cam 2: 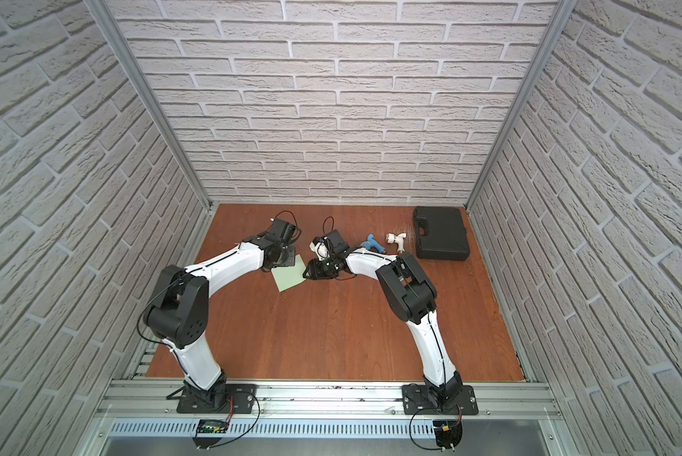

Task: Fold the square paper along the opposite sides
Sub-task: Pick up the paper from the center of the board.

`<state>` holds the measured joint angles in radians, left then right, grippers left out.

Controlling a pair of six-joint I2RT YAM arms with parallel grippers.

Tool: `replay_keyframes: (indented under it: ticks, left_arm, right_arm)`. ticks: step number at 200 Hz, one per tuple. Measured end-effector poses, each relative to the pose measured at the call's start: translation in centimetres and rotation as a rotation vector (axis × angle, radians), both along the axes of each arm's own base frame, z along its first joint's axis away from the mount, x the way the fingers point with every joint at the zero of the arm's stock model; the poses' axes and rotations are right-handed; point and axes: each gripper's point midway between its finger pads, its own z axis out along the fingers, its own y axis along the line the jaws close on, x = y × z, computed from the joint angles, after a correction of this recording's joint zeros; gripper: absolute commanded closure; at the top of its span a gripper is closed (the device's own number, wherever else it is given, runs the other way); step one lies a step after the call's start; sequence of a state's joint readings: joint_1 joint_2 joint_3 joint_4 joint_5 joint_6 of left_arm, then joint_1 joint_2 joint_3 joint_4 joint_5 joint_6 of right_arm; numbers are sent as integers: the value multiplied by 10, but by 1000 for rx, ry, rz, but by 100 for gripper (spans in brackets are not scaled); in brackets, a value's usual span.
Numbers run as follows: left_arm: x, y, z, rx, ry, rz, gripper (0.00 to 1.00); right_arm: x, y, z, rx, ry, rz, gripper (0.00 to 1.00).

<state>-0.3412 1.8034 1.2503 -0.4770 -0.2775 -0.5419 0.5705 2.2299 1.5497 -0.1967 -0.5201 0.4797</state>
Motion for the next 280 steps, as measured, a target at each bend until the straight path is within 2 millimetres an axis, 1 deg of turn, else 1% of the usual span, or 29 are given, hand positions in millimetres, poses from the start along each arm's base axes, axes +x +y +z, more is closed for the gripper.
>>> replay_keyframes:
  ticks: [32,63,99,113,126,153,204,218,225,232,239,242,244,249,251,256,258,261,264,267,269,271,275,280]
  left_arm:
    - [-10,4,-24,20,81,26,100]
    - [-20,8,-60,49,178,41,100]
    - [-12,1,-60,29,158,48,100]
    - [-9,1,-60,26,149,51,100]
    - [-8,0,-60,22,142,52,100]
    - [-6,-2,-60,14,135,50,100]
    - [-4,-6,-59,-16,108,41,100]
    - [-8,-9,-56,-37,100,24,69]
    - [-12,-9,-52,-40,97,13,57]
    - [-15,-9,-44,-47,84,-2,44]
    - [-15,-10,-31,-59,55,-13,35]
    - [-15,-10,-21,-64,33,-23,32]
    - [-14,-11,-17,-68,25,-22,29]
    - [-12,-12,2,-78,-19,-40,21]
    - [-11,-12,6,-84,-32,-39,18]
    - [-8,-14,29,-100,-92,-56,14]
    - [-8,-15,34,-106,-106,-56,13]
    - [-6,-16,51,-119,-151,-67,11]
    - [-5,-17,63,-132,-182,-75,9]
    - [-4,-18,80,-148,-228,-81,8]
    - [-4,-18,87,-151,-245,-88,6]
    - [-3,-19,99,-167,-278,-92,6]
    - [-3,-20,117,-186,-323,-103,2]
    - [-4,-21,139,-214,-380,-117,2]
  right_arm:
    - [3,5,0,14,2,-2,55]
    - [5,8,-1,23,1,-2,58]
    - [7,11,-3,29,1,-3,65]
    - [6,11,-4,28,5,-4,69]
    - [6,12,-6,27,8,-4,76]
    - [6,11,-11,16,15,-14,97]
    - [11,9,-11,-16,-13,-38,97]
    - [8,1,-10,-47,-36,-43,97]
    - [4,-6,-9,-72,-44,-43,97]
    - [-2,-13,-7,-100,-51,-40,97]
    - [-9,-22,-1,-130,-63,-32,97]
    - [-11,-26,3,-143,-73,-32,97]
    - [-13,-29,5,-150,-75,-29,97]
    - [-18,-35,14,-168,-93,-23,98]
    - [-20,-37,18,-172,-99,-19,97]
    - [-23,-42,30,-184,-124,-14,97]
    - [-24,-44,35,-185,-133,-9,97]
    - [-26,-47,44,-190,-153,-5,97]
    - [-27,-49,51,-194,-169,-3,97]
    - [-29,-52,64,-194,-195,1,97]
    - [-29,-54,69,-196,-207,2,97]
    - [-30,-55,76,-195,-222,3,97]
    - [-32,-58,92,-192,-259,8,97]
    - [-34,-61,110,-186,-296,11,97]
